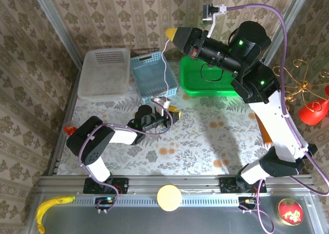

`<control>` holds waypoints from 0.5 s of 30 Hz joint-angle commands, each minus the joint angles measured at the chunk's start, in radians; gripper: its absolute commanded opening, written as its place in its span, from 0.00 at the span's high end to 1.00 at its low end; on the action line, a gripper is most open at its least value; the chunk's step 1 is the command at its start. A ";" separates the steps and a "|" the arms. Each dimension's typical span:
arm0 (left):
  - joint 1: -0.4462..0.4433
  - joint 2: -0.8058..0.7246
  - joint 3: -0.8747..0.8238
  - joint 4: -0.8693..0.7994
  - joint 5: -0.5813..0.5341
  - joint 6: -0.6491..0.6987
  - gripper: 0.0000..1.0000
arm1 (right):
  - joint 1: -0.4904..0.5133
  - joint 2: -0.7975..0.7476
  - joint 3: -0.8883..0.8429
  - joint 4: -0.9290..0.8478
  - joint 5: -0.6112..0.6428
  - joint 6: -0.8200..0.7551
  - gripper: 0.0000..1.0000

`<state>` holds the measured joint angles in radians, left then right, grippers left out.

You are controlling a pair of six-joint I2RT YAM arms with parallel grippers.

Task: Untangle the cables

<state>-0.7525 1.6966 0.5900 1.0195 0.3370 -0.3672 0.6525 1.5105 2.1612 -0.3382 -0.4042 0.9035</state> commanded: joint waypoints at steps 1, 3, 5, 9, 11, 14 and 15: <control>0.020 0.034 -0.058 0.089 0.005 -0.021 0.62 | 0.004 0.005 0.042 -0.039 0.012 -0.044 1.00; 0.030 0.049 -0.092 0.123 0.005 -0.035 0.61 | -0.001 0.004 0.049 -0.055 0.023 -0.059 1.00; 0.041 0.062 -0.119 0.153 0.004 -0.045 0.61 | -0.009 0.001 0.048 -0.060 0.030 -0.063 1.00; 0.051 0.092 -0.160 0.199 0.002 -0.058 0.61 | -0.025 0.003 0.048 -0.058 0.028 -0.056 1.00; 0.055 0.106 -0.168 0.215 0.006 -0.063 0.61 | -0.027 0.004 0.047 -0.056 0.028 -0.055 1.00; 0.061 0.121 -0.173 0.239 0.017 -0.079 0.51 | -0.027 0.005 0.040 -0.056 0.028 -0.054 1.00; 0.062 0.121 -0.173 0.244 0.022 -0.083 0.46 | -0.026 0.004 0.034 -0.055 0.028 -0.053 1.00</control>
<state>-0.6994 1.8053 0.4294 1.1900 0.3405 -0.4252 0.6285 1.5124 2.1807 -0.3954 -0.3889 0.8627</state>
